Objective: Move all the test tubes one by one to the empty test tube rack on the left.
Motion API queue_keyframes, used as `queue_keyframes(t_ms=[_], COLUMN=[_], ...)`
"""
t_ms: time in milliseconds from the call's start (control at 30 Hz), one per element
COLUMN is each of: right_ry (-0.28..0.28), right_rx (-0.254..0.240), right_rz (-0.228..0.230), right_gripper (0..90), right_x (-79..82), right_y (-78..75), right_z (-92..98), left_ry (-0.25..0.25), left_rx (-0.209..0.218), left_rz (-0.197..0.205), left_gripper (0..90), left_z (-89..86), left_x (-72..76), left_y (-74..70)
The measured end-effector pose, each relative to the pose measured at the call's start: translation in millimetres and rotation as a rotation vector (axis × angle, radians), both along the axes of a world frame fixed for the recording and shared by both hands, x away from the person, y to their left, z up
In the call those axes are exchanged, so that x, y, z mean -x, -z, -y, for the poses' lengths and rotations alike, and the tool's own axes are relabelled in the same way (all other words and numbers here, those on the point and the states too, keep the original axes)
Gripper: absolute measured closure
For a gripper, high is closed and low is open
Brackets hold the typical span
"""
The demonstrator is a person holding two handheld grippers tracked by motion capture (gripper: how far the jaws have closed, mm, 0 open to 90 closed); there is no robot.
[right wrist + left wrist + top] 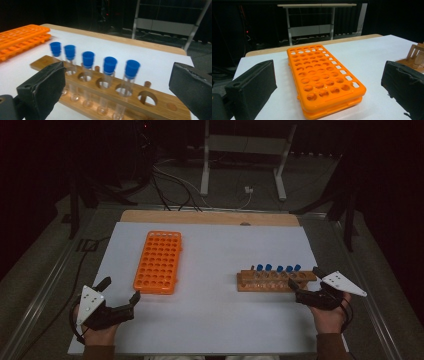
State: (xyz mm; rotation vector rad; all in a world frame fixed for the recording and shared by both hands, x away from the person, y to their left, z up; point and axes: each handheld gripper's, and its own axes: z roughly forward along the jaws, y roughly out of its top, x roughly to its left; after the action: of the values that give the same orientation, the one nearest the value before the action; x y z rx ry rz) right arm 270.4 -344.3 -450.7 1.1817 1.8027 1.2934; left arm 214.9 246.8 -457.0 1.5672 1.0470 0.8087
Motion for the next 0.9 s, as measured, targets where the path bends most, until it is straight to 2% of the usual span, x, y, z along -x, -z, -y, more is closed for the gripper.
queue_keyframes(t_ms=[167, 300, 400, 433, 467, 500, 567, 700, 733, 767, 900], right_ry=[0.023, 0.020, 0.011, 0.011, 0.007, 0.004, 0.031, 0.035, 0.035, 0.036, 0.025], right_rx=[-0.002, -0.010, -0.009, -0.009, -0.007, 0.005, 0.022, 0.040, 0.040, 0.039, 0.029], right_rz=[-0.039, -0.059, -0.078, -0.078, -0.079, -0.080, -0.085, -0.097, -0.097, -0.108, -0.120], right_gripper=[1.0, 7.1, 16.1, 16.1, 19.8, 27.3, 35.7, 46.9, 46.9, 52.7, 61.7], right_x=[-6.5, -9.0, -11.0, -11.0, -11.5, -12.1, -13.2, -16.6, -16.6, -18.2, -21.1], right_y=[2.6, 3.3, 3.7, 3.7, 4.0, 4.4, 5.1, 7.6, 7.6, 9.1, 11.4], right_z=[5.4, 9.1, 11.2, 11.2, 11.3, 10.2, 7.6, 5.9, 5.9, 6.2, 6.6], left_ry=[-0.003, -0.006, -0.006, -0.005, -0.004, -0.004, -0.004, -0.005, -0.006, -0.006, -0.004], left_rx=[0.006, 0.009, 0.011, 0.011, 0.012, 0.012, 0.012, 0.014, 0.015, 0.015, 0.018], left_rz=[-0.005, -0.008, -0.009, -0.009, -0.009, -0.010, -0.011, -0.013, -0.012, -0.011, -0.012], left_gripper=[0.4, 0.4, 0.4, 0.4, 0.4, 0.4, 0.4, 0.4, 0.4, 0.4, 0.4], left_z=[-1.5, -1.5, -1.2, -1.2, -1.1, -1.0, -1.1, -1.3, -1.4, -1.5, -1.9], left_x=[-0.1, -0.3, -0.6, -0.7, -0.7, -0.7, -0.8, -0.9, -0.8, -0.8, -0.8], left_y=[0.5, 1.0, 1.4, 1.5, 1.5, 1.5, 1.8, 2.0, 2.0, 2.0, 2.0])
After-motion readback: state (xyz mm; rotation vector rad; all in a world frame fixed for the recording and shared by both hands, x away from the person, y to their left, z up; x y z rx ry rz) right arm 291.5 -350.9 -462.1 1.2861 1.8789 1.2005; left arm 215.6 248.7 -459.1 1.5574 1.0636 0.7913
